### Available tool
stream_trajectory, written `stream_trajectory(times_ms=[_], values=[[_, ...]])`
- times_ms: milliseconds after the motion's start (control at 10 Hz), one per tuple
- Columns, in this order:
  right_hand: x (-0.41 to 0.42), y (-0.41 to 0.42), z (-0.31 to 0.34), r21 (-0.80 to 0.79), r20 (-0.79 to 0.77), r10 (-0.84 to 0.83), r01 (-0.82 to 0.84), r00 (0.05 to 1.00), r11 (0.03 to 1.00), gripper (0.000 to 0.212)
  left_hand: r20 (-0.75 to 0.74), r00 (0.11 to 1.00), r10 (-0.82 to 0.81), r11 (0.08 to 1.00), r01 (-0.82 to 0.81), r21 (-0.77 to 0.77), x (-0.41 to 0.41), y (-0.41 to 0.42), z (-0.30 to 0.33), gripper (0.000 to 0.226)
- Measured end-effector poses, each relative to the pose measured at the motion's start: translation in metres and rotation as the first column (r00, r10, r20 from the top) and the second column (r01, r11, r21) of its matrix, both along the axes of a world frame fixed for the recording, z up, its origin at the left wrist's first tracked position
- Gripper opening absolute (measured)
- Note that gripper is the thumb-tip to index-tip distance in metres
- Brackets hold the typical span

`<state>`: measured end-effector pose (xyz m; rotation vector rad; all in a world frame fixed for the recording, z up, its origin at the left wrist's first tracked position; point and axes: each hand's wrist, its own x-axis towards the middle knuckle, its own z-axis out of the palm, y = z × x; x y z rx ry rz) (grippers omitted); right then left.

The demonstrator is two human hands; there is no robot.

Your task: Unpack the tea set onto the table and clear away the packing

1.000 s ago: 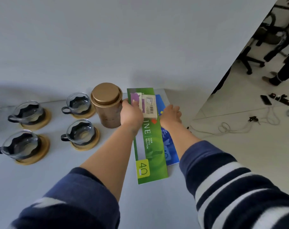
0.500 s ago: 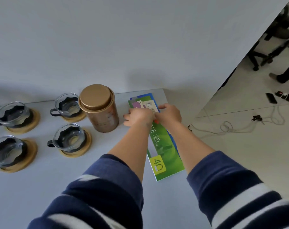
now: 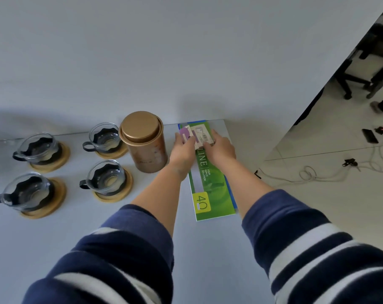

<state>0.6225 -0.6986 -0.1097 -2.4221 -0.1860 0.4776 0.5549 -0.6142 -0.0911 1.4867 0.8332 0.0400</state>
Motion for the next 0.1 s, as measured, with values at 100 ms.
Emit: stream_trajectory(times_ms=[100], values=[[-0.0245,-0.0131,-0.0046,-0.058,0.086,0.063,-0.058,0.994,0.997,0.055,0.051,0.994,-0.097,0.971,0.083,0.225,-0.0363,-0.0171,0.0035,0.053]])
